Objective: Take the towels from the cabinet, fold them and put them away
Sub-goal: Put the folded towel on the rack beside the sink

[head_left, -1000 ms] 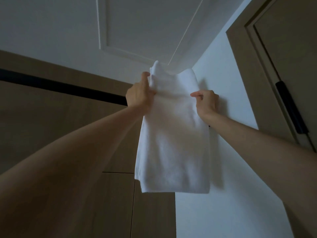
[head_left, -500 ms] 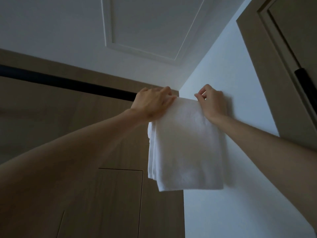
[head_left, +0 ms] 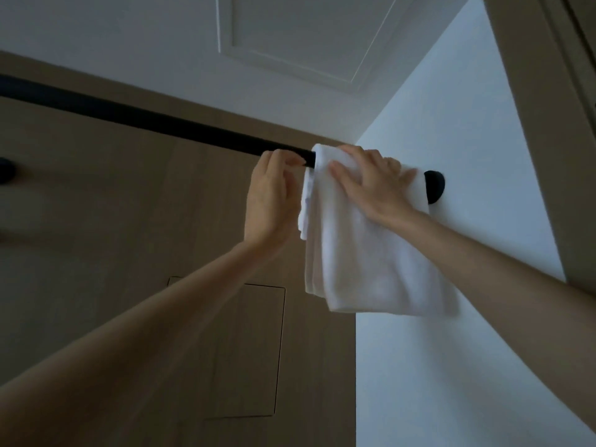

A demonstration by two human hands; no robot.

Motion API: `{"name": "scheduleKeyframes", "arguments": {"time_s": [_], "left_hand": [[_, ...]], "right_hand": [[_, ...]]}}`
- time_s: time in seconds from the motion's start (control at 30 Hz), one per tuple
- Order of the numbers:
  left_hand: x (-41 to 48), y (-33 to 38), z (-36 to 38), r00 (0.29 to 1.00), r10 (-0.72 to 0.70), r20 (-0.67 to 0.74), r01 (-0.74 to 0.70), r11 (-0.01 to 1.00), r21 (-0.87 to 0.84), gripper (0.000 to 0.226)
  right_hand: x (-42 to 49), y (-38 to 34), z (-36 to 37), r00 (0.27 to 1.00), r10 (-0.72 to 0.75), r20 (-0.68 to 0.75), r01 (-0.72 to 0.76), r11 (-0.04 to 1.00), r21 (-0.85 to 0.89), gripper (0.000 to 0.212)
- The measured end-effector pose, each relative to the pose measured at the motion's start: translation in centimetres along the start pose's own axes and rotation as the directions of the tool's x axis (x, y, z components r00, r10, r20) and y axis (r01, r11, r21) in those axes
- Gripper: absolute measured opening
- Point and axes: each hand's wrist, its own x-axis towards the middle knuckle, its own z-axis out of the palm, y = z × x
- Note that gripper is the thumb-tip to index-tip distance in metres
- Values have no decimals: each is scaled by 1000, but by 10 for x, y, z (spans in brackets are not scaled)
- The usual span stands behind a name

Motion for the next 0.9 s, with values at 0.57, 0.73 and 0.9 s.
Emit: {"name": "scheduleKeyframes", "arguments": {"time_s": [0.57, 0.73, 0.9], "left_hand": [[-6, -29, 24, 745, -364, 559, 577, 772, -267, 25], [-5, -23, 15, 727, -340, 597, 583, 765, -275, 28], [-14, -19, 0, 709, -302, 638, 564, 785, -255, 17]], "right_hand": [[16, -1, -17, 973, 153, 175, -130, 982, -138, 73], [10, -16, -19, 959, 194, 207, -173, 978, -114, 58], [-8, -36, -13, 947, 66, 315, -62, 998, -23, 69]]}}
